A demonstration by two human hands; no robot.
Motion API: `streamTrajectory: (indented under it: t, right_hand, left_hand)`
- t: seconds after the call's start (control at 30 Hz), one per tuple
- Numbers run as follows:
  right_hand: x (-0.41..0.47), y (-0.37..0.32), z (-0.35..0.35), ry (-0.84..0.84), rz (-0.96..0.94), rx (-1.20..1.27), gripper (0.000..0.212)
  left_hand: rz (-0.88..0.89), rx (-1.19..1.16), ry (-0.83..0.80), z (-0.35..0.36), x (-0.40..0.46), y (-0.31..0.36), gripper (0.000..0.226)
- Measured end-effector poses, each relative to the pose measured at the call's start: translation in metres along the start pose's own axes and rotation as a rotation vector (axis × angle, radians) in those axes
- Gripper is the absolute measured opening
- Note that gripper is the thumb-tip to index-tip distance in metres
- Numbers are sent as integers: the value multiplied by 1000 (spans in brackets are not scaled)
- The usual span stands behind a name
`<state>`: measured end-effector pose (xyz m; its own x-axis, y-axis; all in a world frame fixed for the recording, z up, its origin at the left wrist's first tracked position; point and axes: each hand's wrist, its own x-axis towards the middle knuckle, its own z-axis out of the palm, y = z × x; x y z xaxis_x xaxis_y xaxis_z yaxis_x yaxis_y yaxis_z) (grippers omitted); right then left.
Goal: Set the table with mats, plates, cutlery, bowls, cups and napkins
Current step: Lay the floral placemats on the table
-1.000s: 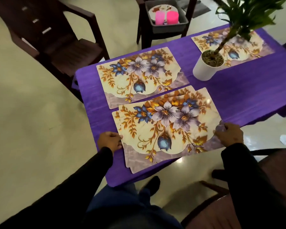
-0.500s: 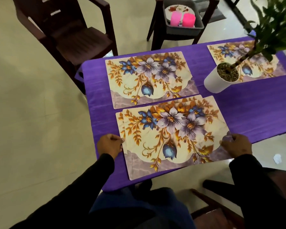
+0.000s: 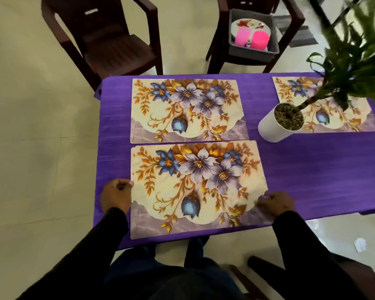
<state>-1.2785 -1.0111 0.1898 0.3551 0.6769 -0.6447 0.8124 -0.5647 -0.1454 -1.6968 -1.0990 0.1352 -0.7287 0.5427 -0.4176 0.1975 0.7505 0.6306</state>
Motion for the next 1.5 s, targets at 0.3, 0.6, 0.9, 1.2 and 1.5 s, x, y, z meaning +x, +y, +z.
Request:
streamTrajectory:
  t: [0.3,0.6,0.9,1.2,1.5]
  right_hand:
    - [5,24,-4,-70,-163,-125,30]
    - [21,33,-2,-141,-210,-26,25]
    - [31,36,4,-157,-221,-17,25]
    - [45,38,8,-172,-202,100,32]
    - [48,41,7,-132,-263,154,17]
  left_hand:
    - [-47,-60,134,17,-10,5,13]
    - [-115,-66,179,26,-11,6,16]
    - [-69,18,201,29,-16,9,17]
    - [-111,27,247,34,-15,15,14]
    - [-67,51,239,40,-25,13,20]
